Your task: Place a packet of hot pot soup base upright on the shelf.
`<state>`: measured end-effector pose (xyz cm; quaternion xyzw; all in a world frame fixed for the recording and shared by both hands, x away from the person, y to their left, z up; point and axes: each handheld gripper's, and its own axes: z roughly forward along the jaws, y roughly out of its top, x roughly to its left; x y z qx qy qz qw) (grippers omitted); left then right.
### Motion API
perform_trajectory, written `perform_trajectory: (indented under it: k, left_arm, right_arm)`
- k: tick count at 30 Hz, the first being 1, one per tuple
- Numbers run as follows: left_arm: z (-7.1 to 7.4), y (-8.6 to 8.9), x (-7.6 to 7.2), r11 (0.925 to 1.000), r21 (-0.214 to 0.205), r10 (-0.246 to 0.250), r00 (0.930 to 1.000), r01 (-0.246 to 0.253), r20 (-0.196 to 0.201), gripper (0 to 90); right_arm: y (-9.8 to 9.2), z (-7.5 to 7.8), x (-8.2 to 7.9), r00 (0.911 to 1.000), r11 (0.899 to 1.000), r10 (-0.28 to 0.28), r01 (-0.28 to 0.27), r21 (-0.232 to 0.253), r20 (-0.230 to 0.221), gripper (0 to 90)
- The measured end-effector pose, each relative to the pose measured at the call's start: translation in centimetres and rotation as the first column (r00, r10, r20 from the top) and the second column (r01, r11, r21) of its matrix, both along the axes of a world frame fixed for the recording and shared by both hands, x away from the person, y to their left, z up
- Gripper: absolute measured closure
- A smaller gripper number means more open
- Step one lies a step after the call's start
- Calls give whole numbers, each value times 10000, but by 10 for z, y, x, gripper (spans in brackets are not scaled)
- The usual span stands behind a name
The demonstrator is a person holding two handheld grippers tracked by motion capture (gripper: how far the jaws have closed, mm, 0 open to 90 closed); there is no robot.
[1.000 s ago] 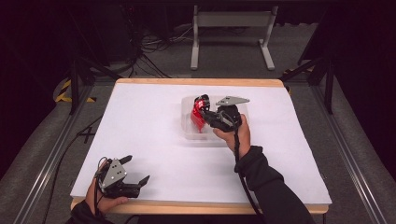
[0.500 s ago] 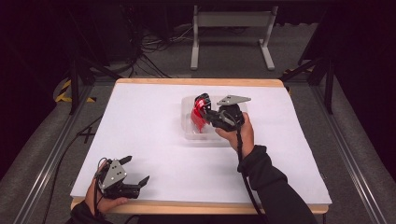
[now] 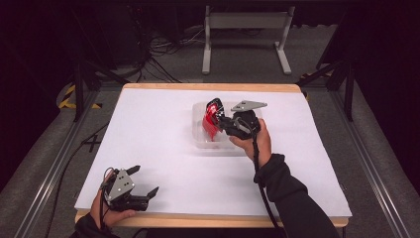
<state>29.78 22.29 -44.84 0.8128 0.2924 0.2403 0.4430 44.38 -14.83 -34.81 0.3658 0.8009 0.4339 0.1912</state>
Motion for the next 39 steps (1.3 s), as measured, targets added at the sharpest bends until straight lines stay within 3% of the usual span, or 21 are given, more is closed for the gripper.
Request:
perform_trajectory:
  k: [5,9,15,39]
  left_arm:
    - [0,1,0,10000,0,18,10000,-18,11,88]
    - [0,0,0,10000,43,-24,10000,24,0,88]
    - [0,0,0,10000,1,11,10000,-11,-15,88]
    - [-1,0,0,9997,83,-218,9997,219,-72,86]
  right_arm:
    - [-4,9,-5,9992,9984,25,-3,-563,389,766]
    - [-10,10,-6,9992,9994,-25,38,-336,392,787]
    - [-15,13,-9,9988,9993,-43,61,-378,478,803]
    - [-36,26,-31,9923,9894,396,-224,-1437,1175,791]
